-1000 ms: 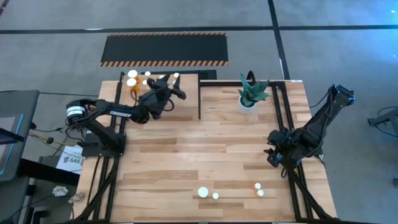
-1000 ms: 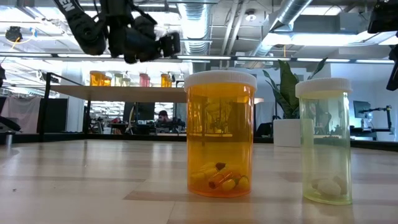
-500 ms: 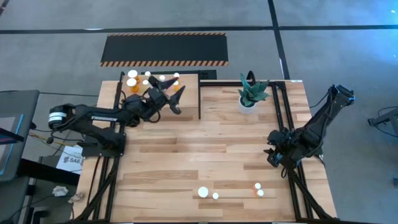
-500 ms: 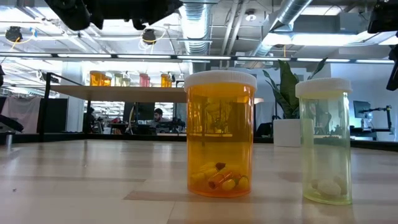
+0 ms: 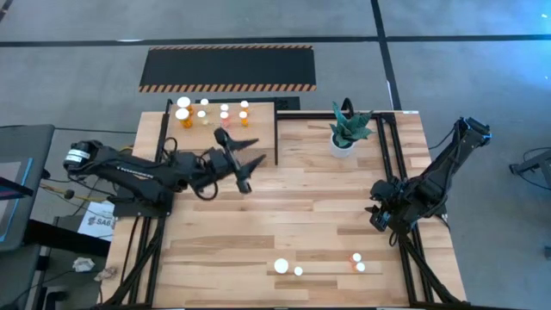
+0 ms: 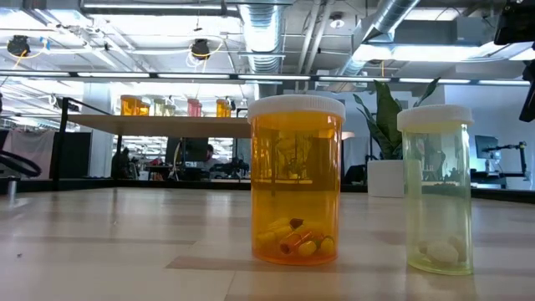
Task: Pick and place medicine bottles onto shelf by color
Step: Put the large orange pill bottle on the shelf aligned with the other large orange pill bottles
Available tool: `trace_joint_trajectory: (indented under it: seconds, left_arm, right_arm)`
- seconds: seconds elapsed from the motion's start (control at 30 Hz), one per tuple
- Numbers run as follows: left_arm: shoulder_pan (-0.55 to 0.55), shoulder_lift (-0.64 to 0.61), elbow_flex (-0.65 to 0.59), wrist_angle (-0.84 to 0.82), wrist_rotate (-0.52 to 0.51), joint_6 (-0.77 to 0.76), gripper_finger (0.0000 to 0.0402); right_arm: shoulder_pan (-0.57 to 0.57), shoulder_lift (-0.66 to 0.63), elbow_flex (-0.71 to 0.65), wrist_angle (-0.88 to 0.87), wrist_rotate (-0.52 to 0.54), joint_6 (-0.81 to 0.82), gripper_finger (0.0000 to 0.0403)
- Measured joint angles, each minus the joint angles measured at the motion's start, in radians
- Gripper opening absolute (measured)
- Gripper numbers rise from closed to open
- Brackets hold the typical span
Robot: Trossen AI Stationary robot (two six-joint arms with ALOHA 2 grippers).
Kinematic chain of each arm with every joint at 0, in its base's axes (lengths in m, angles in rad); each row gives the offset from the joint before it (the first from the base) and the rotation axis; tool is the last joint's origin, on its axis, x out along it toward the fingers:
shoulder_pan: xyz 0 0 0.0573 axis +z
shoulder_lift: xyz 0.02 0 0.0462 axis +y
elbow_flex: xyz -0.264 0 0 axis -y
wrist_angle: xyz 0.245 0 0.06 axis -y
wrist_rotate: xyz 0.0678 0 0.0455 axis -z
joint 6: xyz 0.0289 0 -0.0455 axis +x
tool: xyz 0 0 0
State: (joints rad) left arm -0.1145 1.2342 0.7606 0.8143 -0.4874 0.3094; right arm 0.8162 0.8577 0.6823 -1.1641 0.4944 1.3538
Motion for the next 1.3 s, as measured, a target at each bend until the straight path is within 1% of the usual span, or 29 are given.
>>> trace_joint_trajectory:
  seconds: [0.1,0.2,0.27,0.43,0.5,0.7,0.8,0.87,1.03,1.17,1.3]
  left_arm:
    - [-0.079,0.022,0.056,-0.119,-0.041,-0.073,0.021]
    - [-0.154,0.076,0.101,-0.195,-0.059,-0.193,0.021]
    - [-0.208,0.125,0.119,-0.203,-0.075,-0.257,0.021]
    - [-0.335,0.27,0.16,-0.205,-0.068,-0.402,0.021]
    - [-0.382,0.317,0.165,-0.204,-0.081,-0.444,0.021]
    - [-0.519,0.438,0.167,-0.202,-0.146,-0.46,0.021]
    - [-0.576,0.49,0.167,-0.203,-0.164,-0.424,0.021]
    - [-0.605,0.524,0.167,-0.205,-0.17,-0.415,0.021]
    - [-0.642,0.58,0.167,-0.2,-0.236,-0.491,0.0213]
    - [-0.66,0.61,0.167,-0.178,-0.241,-0.514,0.0236]
    - [-0.665,0.649,0.167,-0.164,-0.206,-0.503,0.0272]
  right_arm:
    - [0.0,0.0,0.0,0.0,0.0,0.0,0.0226]
    - [0.0,0.0,0.0,0.0,0.0,0.0,0.0226]
    - [0.0,0.0,0.0,0.0,0.0,0.0,0.0226]
    - [0.0,0.0,0.0,0.0,0.0,0.0,0.0226]
    - [0.0,0.0,0.0,0.0,0.0,0.0,0.0226]
    - [0.0,0.0,0.0,0.0,0.0,0.0,0.0226]
    - [0.0,0.0,0.0,0.0,0.0,0.0,0.0226]
    - [0.0,0.0,0.0,0.0,0.0,0.0,0.0226]
    - [0.0,0.0,0.0,0.0,0.0,0.0,0.0226]
    - [0.0,0.0,0.0,0.0,0.0,0.0,0.0226]
    - [0.0,0.0,0.0,0.0,0.0,0.0,0.0226]
